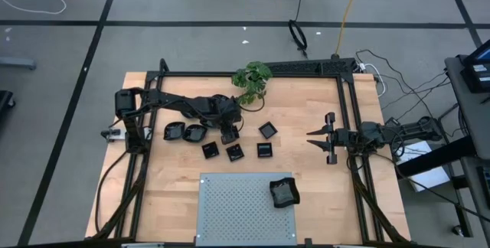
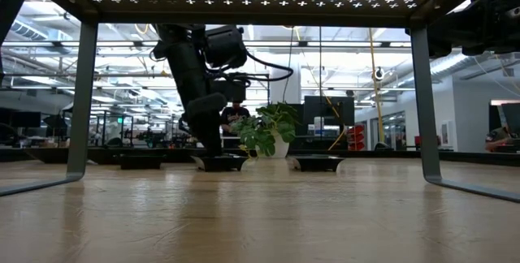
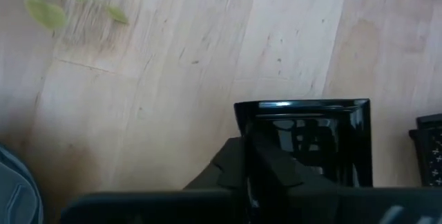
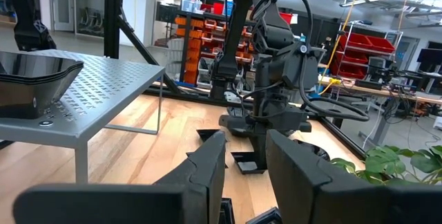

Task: Pick & Place Mini shaped plates
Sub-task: Put the square plate on the shelf

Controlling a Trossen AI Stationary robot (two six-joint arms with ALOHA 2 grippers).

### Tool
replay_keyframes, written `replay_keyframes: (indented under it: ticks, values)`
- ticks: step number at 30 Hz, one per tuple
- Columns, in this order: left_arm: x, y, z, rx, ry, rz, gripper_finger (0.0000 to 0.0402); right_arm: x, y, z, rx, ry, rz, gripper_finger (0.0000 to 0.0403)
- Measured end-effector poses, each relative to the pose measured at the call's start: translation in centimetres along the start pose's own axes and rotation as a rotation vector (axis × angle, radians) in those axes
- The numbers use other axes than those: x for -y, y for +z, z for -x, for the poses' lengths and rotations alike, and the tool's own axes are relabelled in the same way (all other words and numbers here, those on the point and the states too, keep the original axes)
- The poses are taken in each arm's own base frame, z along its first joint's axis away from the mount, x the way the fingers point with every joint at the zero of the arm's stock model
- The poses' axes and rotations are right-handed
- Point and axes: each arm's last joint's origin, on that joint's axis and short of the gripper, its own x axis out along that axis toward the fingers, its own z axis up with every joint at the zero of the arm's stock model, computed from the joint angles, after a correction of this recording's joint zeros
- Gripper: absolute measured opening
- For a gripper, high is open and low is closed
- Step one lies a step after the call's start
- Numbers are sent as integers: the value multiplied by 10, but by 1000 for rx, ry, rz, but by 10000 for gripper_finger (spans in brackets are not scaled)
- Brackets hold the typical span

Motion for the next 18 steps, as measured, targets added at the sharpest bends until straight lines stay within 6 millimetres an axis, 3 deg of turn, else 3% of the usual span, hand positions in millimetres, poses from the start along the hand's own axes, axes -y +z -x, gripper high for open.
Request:
replay_keyframes:
  ticks: [8,18]
  values:
    - [0,4,2,8,2,-1,12,0,0,0,0,0,0,95]
    - [0,25,16,39,11,-56,5,0,0,0,0,0,0,95]
